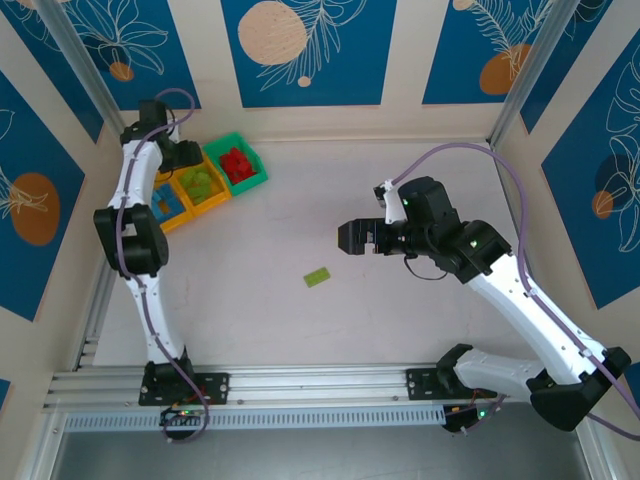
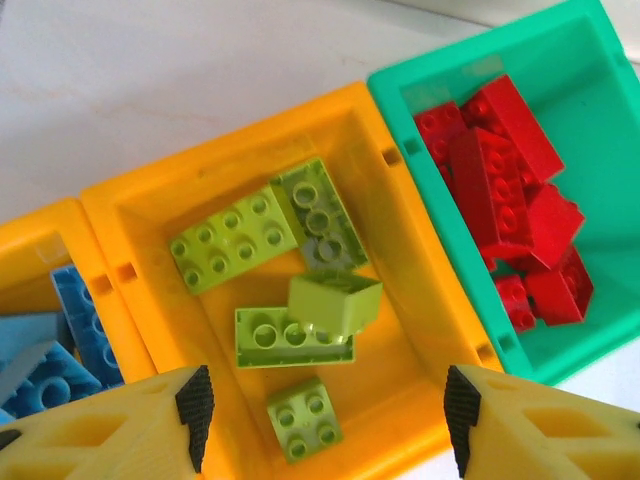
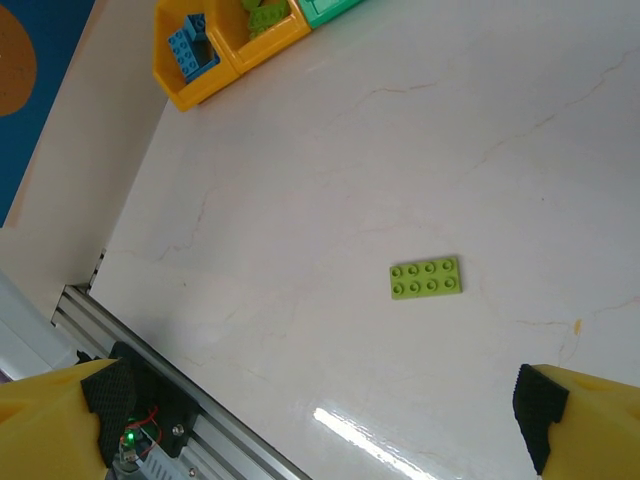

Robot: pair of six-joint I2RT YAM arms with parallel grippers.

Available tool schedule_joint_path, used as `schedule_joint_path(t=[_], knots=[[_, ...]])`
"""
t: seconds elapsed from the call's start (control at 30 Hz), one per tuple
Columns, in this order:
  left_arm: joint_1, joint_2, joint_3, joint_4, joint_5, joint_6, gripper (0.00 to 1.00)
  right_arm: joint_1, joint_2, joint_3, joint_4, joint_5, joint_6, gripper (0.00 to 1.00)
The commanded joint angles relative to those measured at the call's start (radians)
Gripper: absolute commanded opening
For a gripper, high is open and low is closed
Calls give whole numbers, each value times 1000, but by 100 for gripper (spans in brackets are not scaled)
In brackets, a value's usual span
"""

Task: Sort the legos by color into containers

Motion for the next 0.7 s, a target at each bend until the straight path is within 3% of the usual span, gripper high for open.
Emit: schedule_joint_path(t=[0.0, 0.13, 0.3, 0.5, 0.67], knots=[[-28, -196, -127, 43, 109, -46, 63, -4, -6, 26, -2, -11, 0, 100], [-131, -410, -400, 181, 185, -77, 62, -4, -1, 22, -15, 8, 7, 100], [-403, -567, -649, 244, 149, 16, 62, -7, -37, 4, -14, 42, 6, 100], [-735, -564, -815, 314, 72, 107, 62, -9, -77, -3, 5, 56, -56, 99], [-875, -485, -846, 295, 26, 141, 63, -13, -108, -16, 6, 67, -65, 100]])
